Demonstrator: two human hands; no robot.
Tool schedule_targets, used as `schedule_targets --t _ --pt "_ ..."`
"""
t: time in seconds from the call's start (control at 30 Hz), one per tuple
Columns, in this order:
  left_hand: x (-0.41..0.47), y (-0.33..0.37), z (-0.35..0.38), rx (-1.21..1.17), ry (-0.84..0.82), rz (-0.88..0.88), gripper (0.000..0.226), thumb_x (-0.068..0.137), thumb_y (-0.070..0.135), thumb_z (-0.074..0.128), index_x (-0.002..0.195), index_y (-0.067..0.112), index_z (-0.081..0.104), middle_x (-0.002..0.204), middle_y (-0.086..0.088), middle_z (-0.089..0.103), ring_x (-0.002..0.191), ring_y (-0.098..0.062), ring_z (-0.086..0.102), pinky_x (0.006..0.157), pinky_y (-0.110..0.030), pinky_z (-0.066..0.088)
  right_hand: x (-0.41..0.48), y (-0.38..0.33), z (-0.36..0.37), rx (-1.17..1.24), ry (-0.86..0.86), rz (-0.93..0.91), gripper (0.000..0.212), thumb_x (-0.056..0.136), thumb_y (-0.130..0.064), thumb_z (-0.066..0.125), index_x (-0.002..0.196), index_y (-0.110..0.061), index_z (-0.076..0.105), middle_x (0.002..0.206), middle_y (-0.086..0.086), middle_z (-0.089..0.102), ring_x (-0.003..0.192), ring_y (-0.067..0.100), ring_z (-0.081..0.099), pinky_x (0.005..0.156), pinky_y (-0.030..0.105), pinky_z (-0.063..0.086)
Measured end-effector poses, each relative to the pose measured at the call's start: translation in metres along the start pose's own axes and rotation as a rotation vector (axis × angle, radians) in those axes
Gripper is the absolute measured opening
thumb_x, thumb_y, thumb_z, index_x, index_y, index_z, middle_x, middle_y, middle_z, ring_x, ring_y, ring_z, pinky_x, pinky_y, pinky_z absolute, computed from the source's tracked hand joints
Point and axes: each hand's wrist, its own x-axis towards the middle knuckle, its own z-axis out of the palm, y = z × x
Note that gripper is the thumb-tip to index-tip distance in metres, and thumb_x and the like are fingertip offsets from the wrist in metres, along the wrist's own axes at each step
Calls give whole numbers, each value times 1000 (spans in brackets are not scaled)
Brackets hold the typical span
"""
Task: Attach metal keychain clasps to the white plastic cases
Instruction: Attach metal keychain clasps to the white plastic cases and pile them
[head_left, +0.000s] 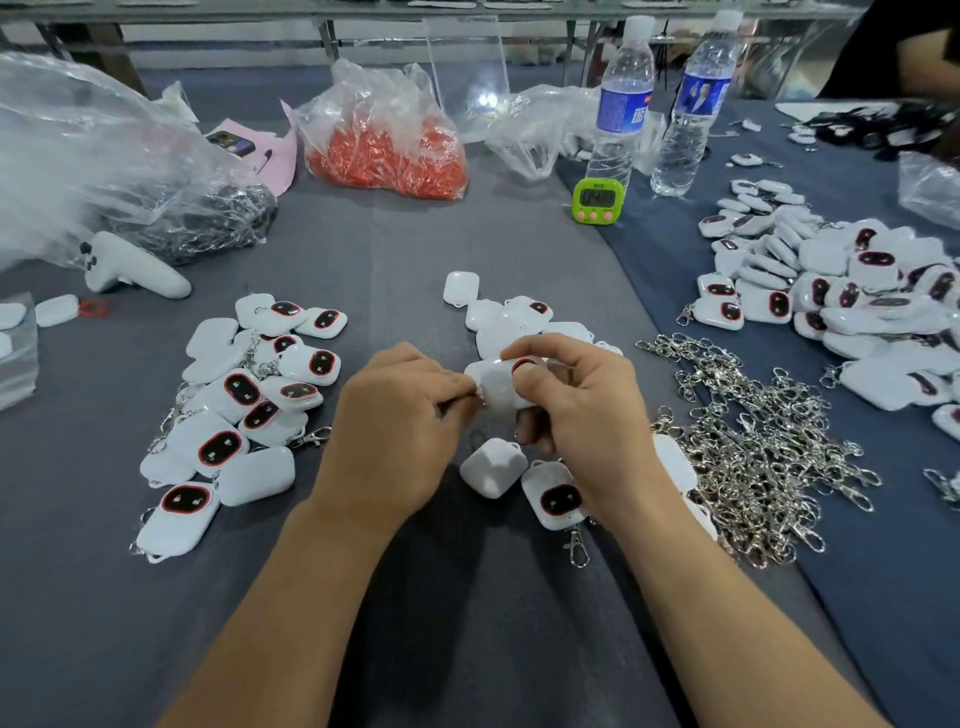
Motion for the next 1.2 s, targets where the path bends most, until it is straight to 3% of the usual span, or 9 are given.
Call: schedule_targets --t 0.13,0.27,0.37,0.53,0.67,0.77,0.93,1.07,1.2 --pt "-3 3 5 49 59 -42 6 81 11 78 81 16 80 68 3 69 71 -20 57 70 -30 41 -1 0 5 -5 35 -24 22 95 -8 58 90 -24 72 52 -1 58 42 15 52 40 21 38" --pt "4 4 8 -583 -48 -527 14 81 16 80 90 27 82 79 9 77 73 -6 70 71 -22 54 2 -6 1 303 22 178 24 97 0 54 93 -14 74 66 6 67 43 15 50 40 20 37" --pt "9 4 10 -856 -124 -612 14 85 12 78 84 25 83 72 4 74 62 -6 60 65 -18 50 4 -8 -3 428 -6 261 27 97 -1 55 88 -15 76 71 8 69 46 15 50 44 21 39" --pt "10 3 10 -746 -96 -566 20 83 11 80 79 31 82 64 7 72 54 -4 55 58 -18 47 4 -5 -5 399 -18 233 24 96 -1 54 92 -12 75 69 8 68 43 15 48 41 20 37" --pt "6 4 9 -91 -79 -162 8 81 25 77 75 19 80 58 3 60 62 -14 50 61 -32 40 3 0 -1 93 63 15 23 95 1 55 92 -13 73 56 7 57 41 16 47 38 18 36" --pt "4 10 15 114 -43 -21 13 82 18 72 71 12 75 56 -2 58 63 -24 48 63 -35 35 3 2 0 15 119 -39 23 97 -3 56 91 -18 73 52 6 53 43 18 48 39 19 36" --pt "5 13 20 -539 -54 -478 11 82 32 72 87 41 77 63 1 67 57 -7 51 58 -32 46 5 -5 -1 283 79 137 25 97 -1 53 92 -15 73 63 4 65 42 14 49 38 20 35" --pt "6 30 23 -659 -119 -488 15 84 30 68 72 27 77 49 13 43 48 -4 36 49 -18 33 9 -6 -9 410 59 263 27 97 -1 50 92 -11 74 60 4 62 40 11 45 37 19 31" --pt "7 29 19 -660 -114 -473 24 89 16 71 66 21 76 48 9 45 50 -1 39 49 -19 33 9 -3 -11 460 45 295 28 95 -1 52 90 -13 77 65 6 62 40 11 44 38 18 32"
